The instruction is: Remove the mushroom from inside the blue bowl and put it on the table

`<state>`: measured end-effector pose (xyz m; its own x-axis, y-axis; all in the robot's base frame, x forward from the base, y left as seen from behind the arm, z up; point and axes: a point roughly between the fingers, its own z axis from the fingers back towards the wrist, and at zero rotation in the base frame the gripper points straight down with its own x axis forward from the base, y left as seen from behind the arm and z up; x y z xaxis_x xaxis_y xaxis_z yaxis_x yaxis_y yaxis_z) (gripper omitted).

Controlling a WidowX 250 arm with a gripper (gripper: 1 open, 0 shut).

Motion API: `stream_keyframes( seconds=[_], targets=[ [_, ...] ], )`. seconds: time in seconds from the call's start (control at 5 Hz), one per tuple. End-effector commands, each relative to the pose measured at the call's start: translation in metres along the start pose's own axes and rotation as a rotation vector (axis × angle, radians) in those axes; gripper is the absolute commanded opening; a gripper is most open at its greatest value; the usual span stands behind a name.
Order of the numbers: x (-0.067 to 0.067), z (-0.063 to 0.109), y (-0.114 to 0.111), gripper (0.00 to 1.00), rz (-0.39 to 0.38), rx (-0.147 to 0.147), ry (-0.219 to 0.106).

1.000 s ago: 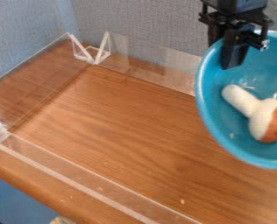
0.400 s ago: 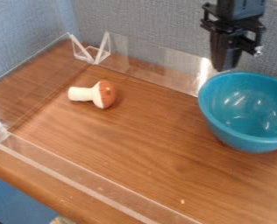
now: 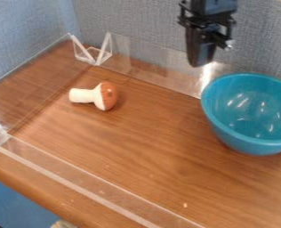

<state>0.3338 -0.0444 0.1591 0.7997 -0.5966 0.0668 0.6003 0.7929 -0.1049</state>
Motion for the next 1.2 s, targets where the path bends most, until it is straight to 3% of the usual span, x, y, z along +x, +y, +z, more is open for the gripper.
stream_keyframes(
  seconds=[0.0,0.2,1.0],
  targets=[
    [-0.016,0.026,0.007,1.0,-0.03,0.037,-0.058],
    [-0.027,0.023,0.016,1.0,-0.043,0.033,-0.046],
    [-0.023,0.012,0.012,1.0,-0.131,0.039,0.001]
  ],
)
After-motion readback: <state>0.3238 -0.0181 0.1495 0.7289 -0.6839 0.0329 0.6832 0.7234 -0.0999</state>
